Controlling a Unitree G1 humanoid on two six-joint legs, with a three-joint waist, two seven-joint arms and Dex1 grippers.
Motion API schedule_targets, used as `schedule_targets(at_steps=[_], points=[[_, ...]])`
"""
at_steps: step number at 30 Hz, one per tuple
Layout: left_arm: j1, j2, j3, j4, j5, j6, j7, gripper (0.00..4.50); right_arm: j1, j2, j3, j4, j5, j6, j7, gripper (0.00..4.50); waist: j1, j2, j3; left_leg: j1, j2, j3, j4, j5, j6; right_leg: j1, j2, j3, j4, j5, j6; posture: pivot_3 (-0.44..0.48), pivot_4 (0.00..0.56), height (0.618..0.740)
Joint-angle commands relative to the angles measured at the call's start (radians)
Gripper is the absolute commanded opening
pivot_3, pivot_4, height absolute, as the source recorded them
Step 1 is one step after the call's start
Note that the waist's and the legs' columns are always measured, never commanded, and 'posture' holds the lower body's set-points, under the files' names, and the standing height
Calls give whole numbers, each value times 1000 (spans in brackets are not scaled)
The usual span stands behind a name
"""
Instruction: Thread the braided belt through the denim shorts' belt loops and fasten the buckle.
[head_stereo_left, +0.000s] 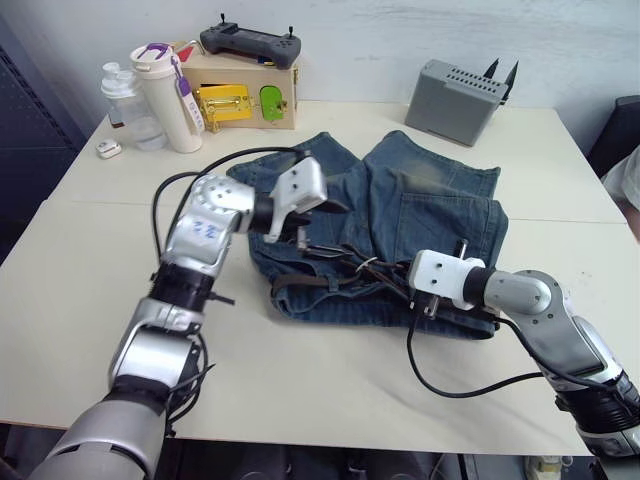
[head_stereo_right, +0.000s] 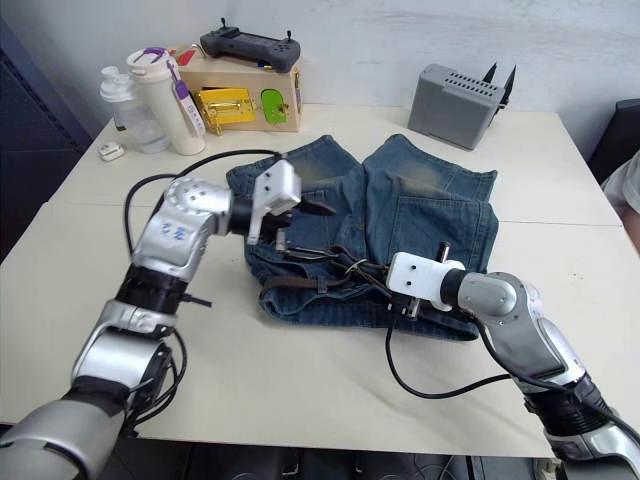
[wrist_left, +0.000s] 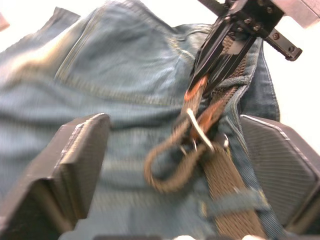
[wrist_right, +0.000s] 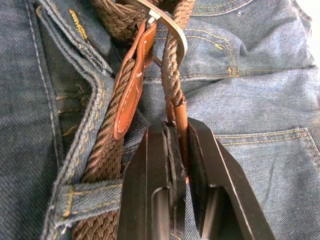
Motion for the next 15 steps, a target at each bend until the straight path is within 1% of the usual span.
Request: schedule_targets(at_steps=[1,4,7,8,11,13,15], points=[[59,27,-19,-110,-22,67,23,2879,-8,-11,-34,-17,15,-17,8,0,6,0,0,0,0,-1,0,0,0,0,0,0,0,0,0,0,150,736],[123,51,-52,-148,2,70,44,1501,-11,-13,-35,-16,18,-19,11,0,11,0,0,0,0,-1,1,0,0,1,0,0,-1,0,0,0,150,736],[174,51,-52,-180,-30,122,61,177,-21,-18,-40,-12,17,-22,14,0,9,0,0,0,0,-1,1,0,0,1,0,0,-1,0,0,0,150,736],[190,54,-57,-195,-37,135,60,82,-21,-20,-42,-13,17,-22,15,0,9,0,0,0,0,-1,1,0,0,1,0,0,-1,0,0,0,150,736],[233,80,-80,-236,-39,159,49,82,-17,-27,-47,-17,20,-23,17,0,8,0,0,0,0,-1,1,0,0,1,0,0,-2,0,0,0,150,736],[263,110,-114,-227,4,122,60,82,-12,-31,-50,-22,21,-23,19,0,7,0,0,0,0,-1,0,0,0,1,0,0,-2,0,0,0,150,736],[291,132,-134,-227,18,104,65,82,-4,-38,-53,-27,20,-29,20,0,4,0,0,1,0,-1,0,0,0,1,0,0,-5,0,0,0,150,736]])
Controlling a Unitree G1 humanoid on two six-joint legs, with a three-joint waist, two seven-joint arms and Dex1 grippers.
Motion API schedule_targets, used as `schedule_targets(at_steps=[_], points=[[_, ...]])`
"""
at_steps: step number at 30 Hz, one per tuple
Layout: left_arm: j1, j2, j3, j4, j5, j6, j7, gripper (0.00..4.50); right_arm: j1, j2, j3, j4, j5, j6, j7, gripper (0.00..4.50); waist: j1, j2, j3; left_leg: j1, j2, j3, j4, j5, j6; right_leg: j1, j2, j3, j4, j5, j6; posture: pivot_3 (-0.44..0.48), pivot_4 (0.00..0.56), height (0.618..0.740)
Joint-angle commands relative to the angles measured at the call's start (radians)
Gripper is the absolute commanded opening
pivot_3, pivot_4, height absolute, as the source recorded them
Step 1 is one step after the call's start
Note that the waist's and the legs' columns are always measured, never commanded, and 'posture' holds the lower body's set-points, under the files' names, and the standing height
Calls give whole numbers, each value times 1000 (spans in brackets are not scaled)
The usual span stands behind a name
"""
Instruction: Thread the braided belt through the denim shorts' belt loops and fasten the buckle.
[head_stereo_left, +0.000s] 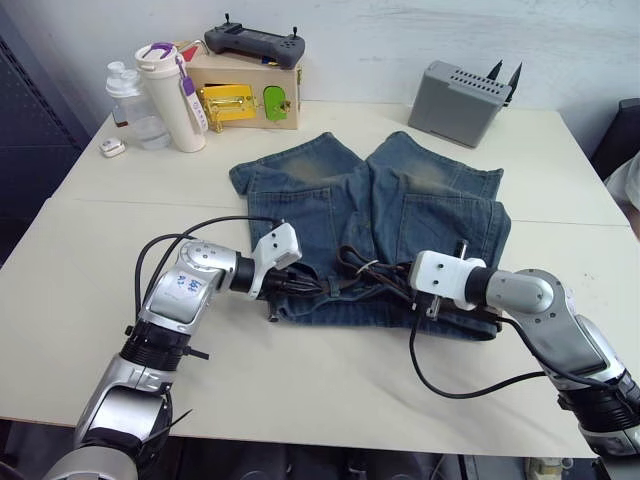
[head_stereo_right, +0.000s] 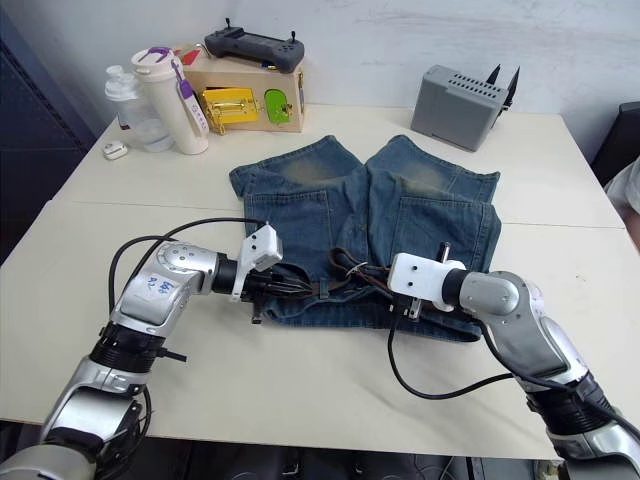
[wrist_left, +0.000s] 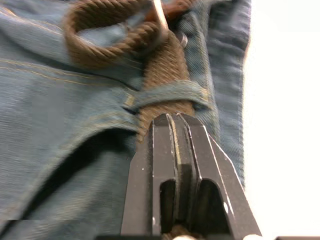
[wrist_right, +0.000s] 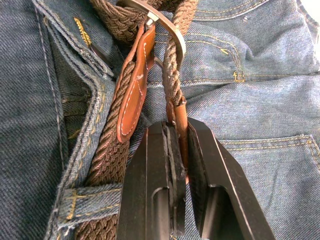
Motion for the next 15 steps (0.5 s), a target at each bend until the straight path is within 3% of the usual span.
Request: schedule_targets(at_steps=[1,9,13,15], points=[[51,40,-40,-24,24,-26,1,82,3,-29,-53,-32,8,-22,2,0,-2,0,0,0,0,0,0,0,0,0,0,0,0,0,0,0,150,736],[141,184,-96,11,94,-172,-9,82,142,-175,-145,11,-4,-291,13,0,-15,2,-1,6,0,1,-5,-1,0,5,0,1,-3,-1,-1,0,150,736],[127,200,-61,54,56,-171,-16,82,195,-249,-218,102,-8,-479,-6,0,-19,2,-1,28,0,5,-17,-3,3,22,0,3,-8,-3,-3,0,150,736],[121,201,-50,70,46,-169,-20,82,220,-273,-247,146,-10,-557,-15,0,-19,2,-1,32,0,6,-18,-4,2,24,0,4,-7,-5,-4,0,150,736]])
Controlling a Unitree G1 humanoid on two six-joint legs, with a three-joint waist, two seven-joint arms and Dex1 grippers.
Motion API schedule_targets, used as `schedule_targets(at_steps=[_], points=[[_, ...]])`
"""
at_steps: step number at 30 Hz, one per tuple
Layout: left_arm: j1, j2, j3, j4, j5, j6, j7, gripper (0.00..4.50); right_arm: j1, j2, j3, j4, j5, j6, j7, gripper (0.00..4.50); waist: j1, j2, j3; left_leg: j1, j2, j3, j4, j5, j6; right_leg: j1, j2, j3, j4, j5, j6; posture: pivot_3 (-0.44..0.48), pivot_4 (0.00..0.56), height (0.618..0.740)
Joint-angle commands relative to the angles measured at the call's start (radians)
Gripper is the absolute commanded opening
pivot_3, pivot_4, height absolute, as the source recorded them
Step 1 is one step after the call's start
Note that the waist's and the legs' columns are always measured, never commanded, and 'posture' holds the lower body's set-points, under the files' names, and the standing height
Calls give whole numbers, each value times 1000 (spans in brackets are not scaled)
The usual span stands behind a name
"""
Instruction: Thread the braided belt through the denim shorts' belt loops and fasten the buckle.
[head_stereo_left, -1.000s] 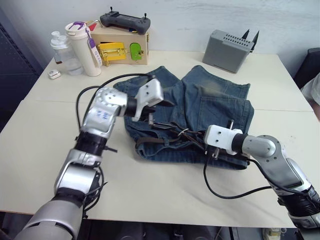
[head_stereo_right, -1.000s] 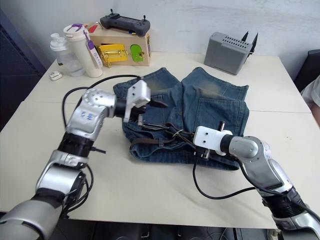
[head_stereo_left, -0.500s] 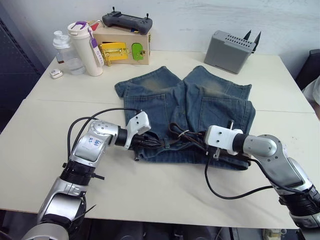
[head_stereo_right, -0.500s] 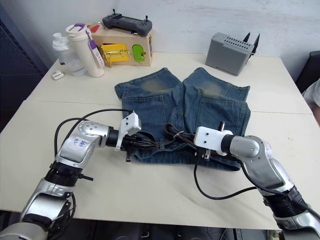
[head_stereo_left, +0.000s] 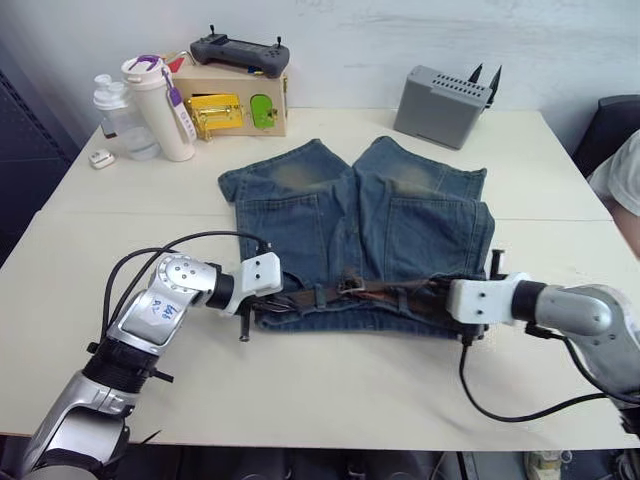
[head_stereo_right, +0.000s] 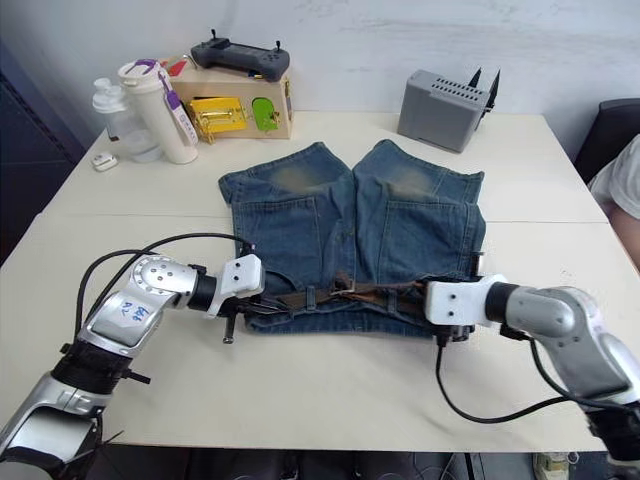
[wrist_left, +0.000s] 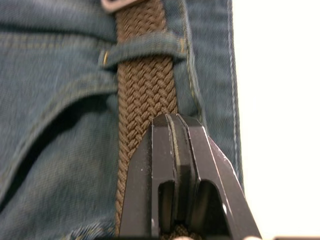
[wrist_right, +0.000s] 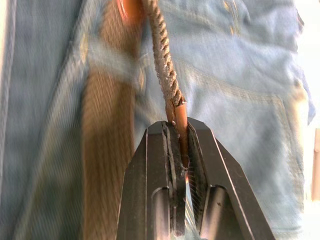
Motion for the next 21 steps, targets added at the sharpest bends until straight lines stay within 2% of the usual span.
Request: schedule_targets(at_steps=[1,6,13,17,19,20,21], points=[[32,42,-5,91,29,26,-13,82,38,-51,-92,79,-20,-149,-31,0,0,0,0,0,0,0,0,0,-1,0,0,0,0,0,0,0,150,736],[36,48,-10,125,33,-2,-31,82,118,-93,-115,206,-86,-298,-92,0,3,0,0,1,1,0,0,2,-5,0,1,0,2,-1,-1,0,150,736],[23,37,-13,173,37,-42,-37,82,63,-28,-12,297,-203,-371,-194,0,3,1,-1,1,1,1,0,2,-6,0,1,2,2,-1,-1,0,150,736],[13,26,22,169,-12,-31,-55,82,51,-17,-8,293,-134,-357,-171,0,1,2,-2,1,1,1,0,2,-6,0,1,2,2,-1,-1,0,150,736],[12,28,44,162,-37,-46,-64,0,50,-30,-26,278,-81,-349,-144,901,0,2,-2,1,1,1,0,2,-6,-1,2,2,2,-1,-1,0,150,736],[13,30,54,159,-47,-53,-70,0,49,-39,-34,270,-65,-351,-134,1189,0,2,-2,1,1,1,0,2,-6,-1,2,2,2,-1,-1,0,150,736],[13,31,61,157,-53,-57,-73,0,48,-45,-39,266,-55,-352,-126,1714,0,2,-2,1,1,1,0,2,-6,-1,2,2,2,-1,-1,0,150,736]])
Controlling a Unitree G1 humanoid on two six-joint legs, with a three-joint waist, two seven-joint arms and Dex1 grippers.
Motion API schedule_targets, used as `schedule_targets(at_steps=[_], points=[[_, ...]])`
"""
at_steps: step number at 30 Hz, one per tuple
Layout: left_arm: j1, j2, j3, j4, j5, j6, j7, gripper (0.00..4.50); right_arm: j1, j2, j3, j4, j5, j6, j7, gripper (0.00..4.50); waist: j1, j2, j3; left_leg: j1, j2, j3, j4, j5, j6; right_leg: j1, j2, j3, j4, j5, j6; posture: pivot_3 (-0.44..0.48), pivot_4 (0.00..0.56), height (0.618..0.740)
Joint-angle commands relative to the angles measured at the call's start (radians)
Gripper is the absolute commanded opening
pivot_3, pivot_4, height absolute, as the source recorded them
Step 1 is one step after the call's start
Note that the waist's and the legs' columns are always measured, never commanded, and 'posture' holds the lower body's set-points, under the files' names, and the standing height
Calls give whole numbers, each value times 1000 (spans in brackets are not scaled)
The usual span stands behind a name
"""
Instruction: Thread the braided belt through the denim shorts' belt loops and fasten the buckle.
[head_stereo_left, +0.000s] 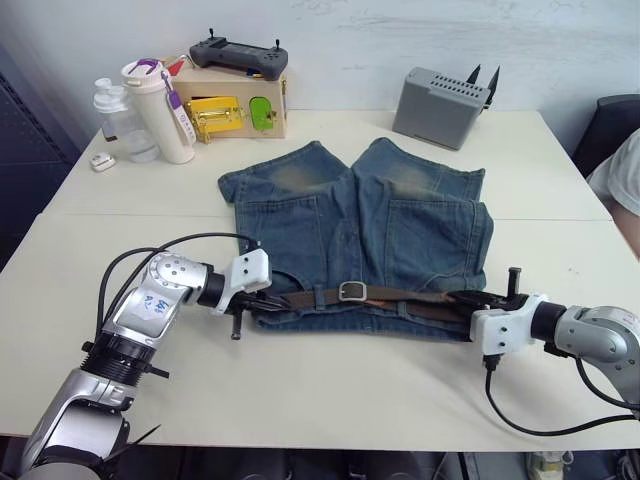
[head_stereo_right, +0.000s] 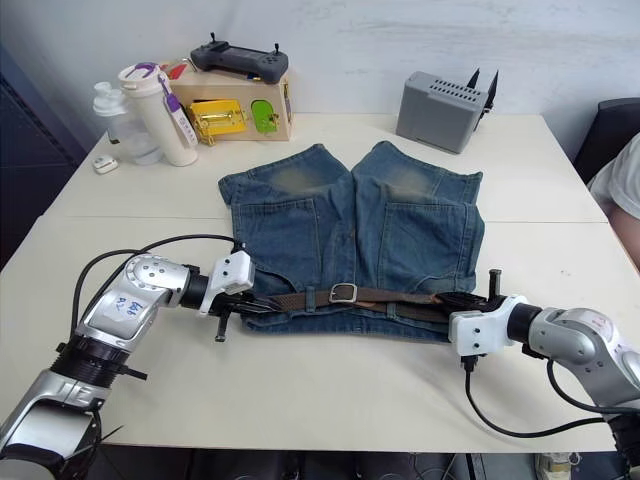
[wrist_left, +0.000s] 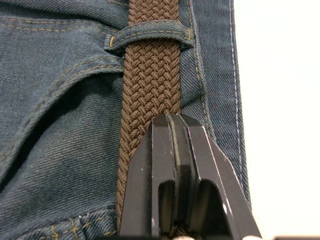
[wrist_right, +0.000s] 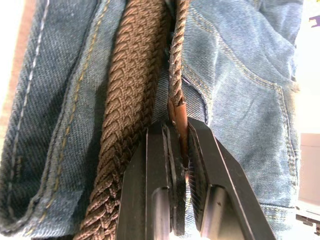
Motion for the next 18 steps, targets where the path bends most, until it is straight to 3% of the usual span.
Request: schedule_targets(at_steps=[1,6,9,13,18], points=[[26,31,27,36,0,6,-12,0,-3,-38,-52,-12,52,4,31,2151,0,0,0,0,0,0,0,0,0,0,0,0,0,0,0,0,150,736],[-31,52,190,-46,-209,208,-48,0,-36,-104,-140,3,227,25,135,4479,-2,-1,1,-2,0,0,0,0,0,-2,0,0,0,0,0,0,150,736],[-74,85,275,-50,-286,326,-31,0,-33,-110,-194,21,353,123,207,4479,1,-3,3,-3,0,-1,0,0,0,-3,0,-1,0,0,0,0,150,736],[-84,138,419,-21,-363,472,43,1294,25,-81,-296,1,604,431,306,4500,4,-4,3,-4,0,-2,1,0,0,-2,0,-2,-1,0,0,0,150,736],[129,195,518,-44,-338,484,118,3482,62,-36,-371,-11,779,715,346,4500,-11,-3,3,-3,0,-2,-1,-2,2,-2,-1,-1,-2,0,0,0,150,736]])
